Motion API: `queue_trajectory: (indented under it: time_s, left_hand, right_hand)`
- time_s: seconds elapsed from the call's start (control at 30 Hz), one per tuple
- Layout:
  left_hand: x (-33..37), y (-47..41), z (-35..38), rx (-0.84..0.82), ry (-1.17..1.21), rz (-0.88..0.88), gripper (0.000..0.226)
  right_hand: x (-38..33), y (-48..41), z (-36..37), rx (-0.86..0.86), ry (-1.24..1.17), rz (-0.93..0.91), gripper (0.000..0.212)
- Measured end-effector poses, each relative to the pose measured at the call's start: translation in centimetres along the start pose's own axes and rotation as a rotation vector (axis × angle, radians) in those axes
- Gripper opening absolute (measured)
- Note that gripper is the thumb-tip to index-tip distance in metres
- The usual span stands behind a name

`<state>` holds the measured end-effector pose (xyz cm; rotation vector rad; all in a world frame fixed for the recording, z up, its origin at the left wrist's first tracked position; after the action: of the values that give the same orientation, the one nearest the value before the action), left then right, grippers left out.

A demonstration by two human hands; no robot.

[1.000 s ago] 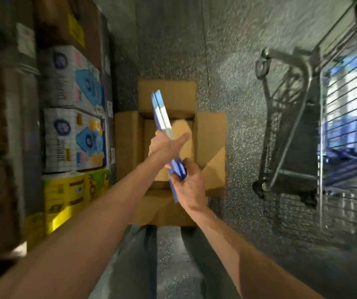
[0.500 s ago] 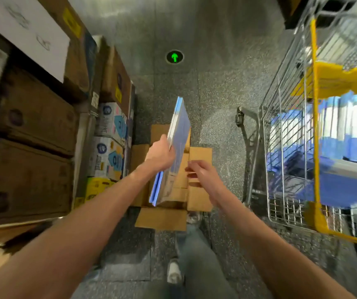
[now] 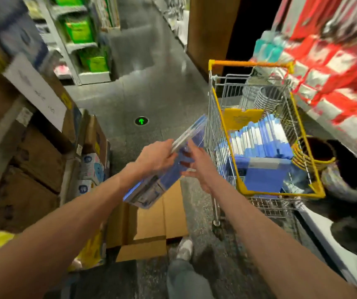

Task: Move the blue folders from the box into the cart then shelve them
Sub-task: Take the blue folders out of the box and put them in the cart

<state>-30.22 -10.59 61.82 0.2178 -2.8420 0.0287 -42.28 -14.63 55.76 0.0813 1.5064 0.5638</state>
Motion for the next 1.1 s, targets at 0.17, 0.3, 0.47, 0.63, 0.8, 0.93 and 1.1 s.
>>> queue_trajectory:
  time_s: [0.17, 0.3, 0.47, 0.63, 0.8, 0.93, 1.1]
  left_hand:
    - [10.0, -0.5, -3.0, 0.038, -0.022, 0.196, 0.026]
    - [17.7, -2.3, -2.8, 0.043, -0.036, 0.352, 0.028]
    - [26.7, -6.8, 1.3, -0.001, -0.058, 0.487, 0.034]
    - [34.0, -12.1, 7.0, -0.092, -0.141, 0.553, 0.033]
    - [38.6, -16.2, 11.9, -0.188, -0.196, 0.545, 0.033]
    - [40.5, -17.9, 14.5, -0.256, -0.181, 0.539, 0.029]
    - [42.2, -20.8, 17.1, -0.354, -0.19, 0.585, 0.029]
  right_hand:
    - [-4.6, 3.8, -7.8, 0.113, -0.209, -0.119, 0.041]
    - [-6.8, 5.7, -15.5, 0.245, -0.275, -0.168, 0.043]
    - [-7.7, 6.0, -25.1, 0.306, -0.269, -0.162, 0.044]
    - [-8.1, 3.7, -33.7, 0.356, -0.3, -0.1, 0.041]
    - [-7.2, 0.3, -40.4, 0.362, -0.285, -0.043, 0.035]
    - [-5.3, -2.5, -42.7, 0.383, -0.241, 0.015, 0.047]
    - [-2.9, -5.1, -44.7, 0.467, -0.307, 0.085, 0.051]
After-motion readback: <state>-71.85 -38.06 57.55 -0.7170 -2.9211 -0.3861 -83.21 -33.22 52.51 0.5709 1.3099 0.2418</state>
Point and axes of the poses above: each hand's wrist, its own y-axis away from the middle knuckle, its own z-axis out of the palm, x = y × z, the point moved 7 cm from there along -y, towards the middle knuckle, and after that the axes turned 4 degrees about x, right-handed, at the moved point
